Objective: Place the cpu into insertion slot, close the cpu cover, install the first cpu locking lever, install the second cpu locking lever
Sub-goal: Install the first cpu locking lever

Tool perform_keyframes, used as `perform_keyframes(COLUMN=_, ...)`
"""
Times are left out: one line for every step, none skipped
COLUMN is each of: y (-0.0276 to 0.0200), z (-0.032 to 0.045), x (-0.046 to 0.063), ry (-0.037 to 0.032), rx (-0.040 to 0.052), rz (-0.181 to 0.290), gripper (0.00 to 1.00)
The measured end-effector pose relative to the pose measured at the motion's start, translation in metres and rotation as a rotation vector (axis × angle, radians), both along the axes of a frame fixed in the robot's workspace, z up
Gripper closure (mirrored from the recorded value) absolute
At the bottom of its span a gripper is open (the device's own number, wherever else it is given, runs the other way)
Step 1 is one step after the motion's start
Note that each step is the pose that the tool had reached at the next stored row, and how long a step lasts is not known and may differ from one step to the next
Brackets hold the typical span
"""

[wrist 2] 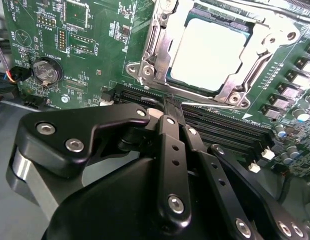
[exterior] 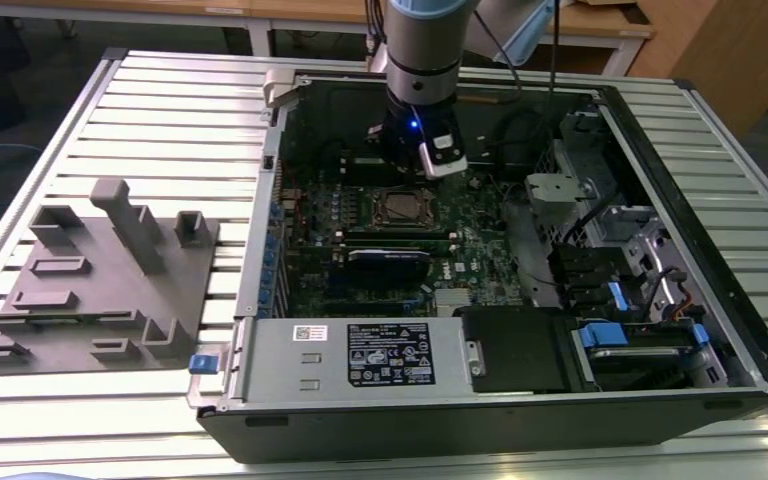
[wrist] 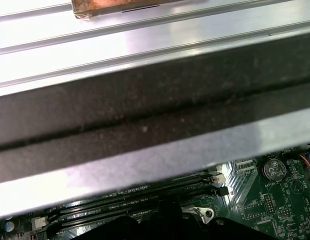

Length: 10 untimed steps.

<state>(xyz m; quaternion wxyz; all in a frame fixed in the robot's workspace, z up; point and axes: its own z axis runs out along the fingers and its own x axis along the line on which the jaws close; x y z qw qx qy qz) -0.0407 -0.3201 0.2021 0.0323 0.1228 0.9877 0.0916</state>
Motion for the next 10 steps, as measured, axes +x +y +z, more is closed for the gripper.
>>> perform_keyframes(y=0.0001, z=0.0000, x=0.0000, ry=0.0000, rx=0.0000, rz=-0.001, gripper=0.89)
perform_keyframes(y=0.0003, z=0.0000, x=-0.0001, ry=-0.0001, rx=0.0001, rz=-0.002, gripper=0.89)
perform_keyframes(y=0.0006, z=0.0000, x=-0.0002, ry=-0.0001, rx=0.0000, rz=-0.004, gripper=0.89)
perform_keyframes(y=0.0009, z=0.0000, x=-0.0004, ry=-0.0001, rx=0.0000, rz=-0.005, gripper=0.89)
perform_keyframes(y=0.0011, z=0.0000, x=-0.0006, ry=-0.0001, rx=0.0000, rz=-0.007, gripper=0.89)
perform_keyframes(y=0.0012, z=0.0000, x=-0.0009, ry=-0.0001, rx=0.0001, rz=-0.008, gripper=0.89)
perform_keyframes(y=0.0014, z=0.0000, x=-0.0010, ry=-0.0001, rx=0.0000, rz=-0.010, gripper=0.89)
perform_keyframes(y=0.0017, z=0.0000, x=-0.0013, ry=-0.0001, rx=0.0000, rz=-0.012, gripper=0.89)
perform_keyframes(y=0.0020, z=-0.0001, x=-0.0016, ry=-0.0002, rx=0.0001, rz=-0.013, gripper=0.89)
perform_keyframes(y=0.0027, z=-0.0001, x=-0.0025, ry=-0.0006, rx=-0.0005, rz=-0.025, gripper=0.89)
